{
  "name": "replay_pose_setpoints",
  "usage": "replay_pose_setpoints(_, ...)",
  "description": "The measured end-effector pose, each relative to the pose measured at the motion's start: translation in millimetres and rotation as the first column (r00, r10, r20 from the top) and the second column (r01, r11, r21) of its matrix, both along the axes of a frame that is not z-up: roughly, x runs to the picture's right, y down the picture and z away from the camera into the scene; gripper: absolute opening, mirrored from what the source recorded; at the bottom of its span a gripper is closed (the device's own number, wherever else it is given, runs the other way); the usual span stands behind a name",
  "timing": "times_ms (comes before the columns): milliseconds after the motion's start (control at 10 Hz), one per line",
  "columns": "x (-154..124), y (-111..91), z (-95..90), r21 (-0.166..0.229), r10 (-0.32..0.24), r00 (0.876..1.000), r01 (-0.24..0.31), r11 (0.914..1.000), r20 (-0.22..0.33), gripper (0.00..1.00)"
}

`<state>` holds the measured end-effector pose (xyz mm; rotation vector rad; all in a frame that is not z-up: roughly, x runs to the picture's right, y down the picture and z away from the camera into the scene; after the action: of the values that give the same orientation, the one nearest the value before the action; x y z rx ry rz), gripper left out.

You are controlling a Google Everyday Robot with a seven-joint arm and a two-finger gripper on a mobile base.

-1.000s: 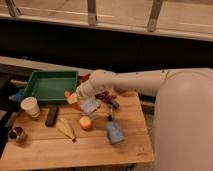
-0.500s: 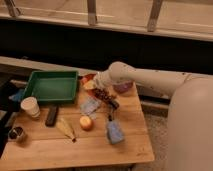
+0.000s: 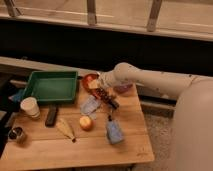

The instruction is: Place pepper in purple bowl

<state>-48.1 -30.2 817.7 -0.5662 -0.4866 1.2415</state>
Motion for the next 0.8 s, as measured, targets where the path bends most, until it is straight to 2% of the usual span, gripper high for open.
replay_pose_setpoints(100,-1.3,-0.6,-0.2,0.002,0.006,1.000,-0.006,1.0000,-0.003,0.00)
replay_pose_setpoints(400,32.1,-18.7,7.7,0.042,0.085,0.992,-0.081,0.9958,-0.097,0.00)
replay_pose_setpoints(600,64.0,-42.0,24.2,0.063,0.140,0.978,-0.132,0.9893,-0.155,0.00)
replay_pose_setpoints(800,101.0,-64.6,43.9,0.070,0.193,0.959,-0.182,0.9808,-0.206,0.00)
